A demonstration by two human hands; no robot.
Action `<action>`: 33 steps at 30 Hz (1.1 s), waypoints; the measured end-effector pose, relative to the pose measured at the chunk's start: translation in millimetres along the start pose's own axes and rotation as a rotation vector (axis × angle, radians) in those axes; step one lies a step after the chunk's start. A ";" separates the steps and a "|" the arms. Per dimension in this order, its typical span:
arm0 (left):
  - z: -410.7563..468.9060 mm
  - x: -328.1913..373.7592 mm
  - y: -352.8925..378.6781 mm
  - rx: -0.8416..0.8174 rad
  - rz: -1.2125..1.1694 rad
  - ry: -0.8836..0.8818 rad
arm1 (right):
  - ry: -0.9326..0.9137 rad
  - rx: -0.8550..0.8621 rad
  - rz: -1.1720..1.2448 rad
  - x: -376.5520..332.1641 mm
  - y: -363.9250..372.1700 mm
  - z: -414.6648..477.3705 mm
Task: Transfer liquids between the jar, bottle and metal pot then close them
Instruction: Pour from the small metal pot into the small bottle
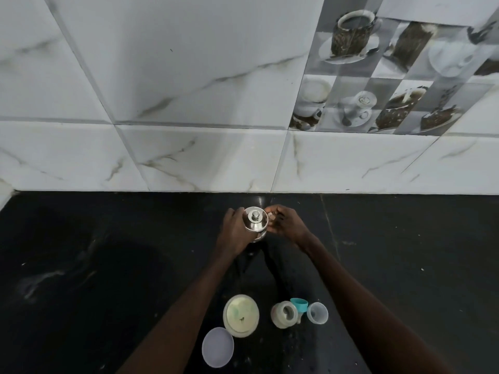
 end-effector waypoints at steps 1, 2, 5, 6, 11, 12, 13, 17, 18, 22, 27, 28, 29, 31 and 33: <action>-4.9 5.9 0.1 0.001 0.008 0.014 | -0.012 -0.040 0.014 -5.9 -2.9 -8.4; -8.1 9.8 0.0 -0.001 0.009 0.029 | -0.026 -0.074 0.016 -10.4 -6.3 -15.7; -16.3 19.4 -1.9 -0.046 -0.075 0.028 | -0.037 -0.171 -0.039 -27.7 -19.3 -41.8; -18.0 20.2 -0.9 -0.059 -0.154 0.020 | -0.039 -0.194 -0.059 -33.0 -25.6 -49.7; -39.8 36.2 10.6 -0.143 -0.547 -0.043 | -0.025 -0.292 -0.210 -58.1 -49.5 -89.3; -44.8 40.8 13.5 -0.165 -0.577 -0.040 | -0.025 -0.305 -0.241 -61.8 -53.3 -95.7; -50.4 45.4 16.1 -0.186 -0.600 -0.035 | -0.026 -0.317 -0.283 -64.7 -57.2 -101.0; -68.9 54.3 29.3 -0.273 -0.598 0.018 | -0.038 -0.380 -0.460 -71.9 -65.0 -120.4; -73.3 55.9 32.6 -0.283 -0.558 0.045 | -0.048 -0.392 -0.509 -73.5 -65.3 -125.2; -83.7 56.2 41.6 -0.272 -0.453 0.087 | -0.078 -0.427 -0.638 -80.4 -63.2 -140.2; -95.9 53.1 49.1 -0.294 -0.369 0.085 | -0.098 -0.460 -0.725 -78.2 -54.9 -152.3; -98.1 51.9 49.9 -0.299 -0.355 0.085 | -0.105 -0.464 -0.738 -76.9 -53.1 -154.6; -100.4 50.6 50.7 -0.306 -0.342 0.086 | -0.111 -0.466 -0.755 -75.6 -51.4 -156.5; -105.8 48.4 52.0 -0.312 -0.308 0.082 | -0.117 -0.464 -0.793 -73.0 -48.5 -159.4; -111.0 46.0 52.8 -0.305 -0.278 0.082 | -0.148 -0.477 -0.855 -71.5 -43.3 -162.5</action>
Point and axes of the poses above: each hand's wrist, its own z-axis towards the middle knuckle, its own y-axis out of the palm, x = y × z, the point moved 5 cm from there along z, towards the middle knuckle, and after that the axes turned 10 degrees about -x, right-handed, at the moved point
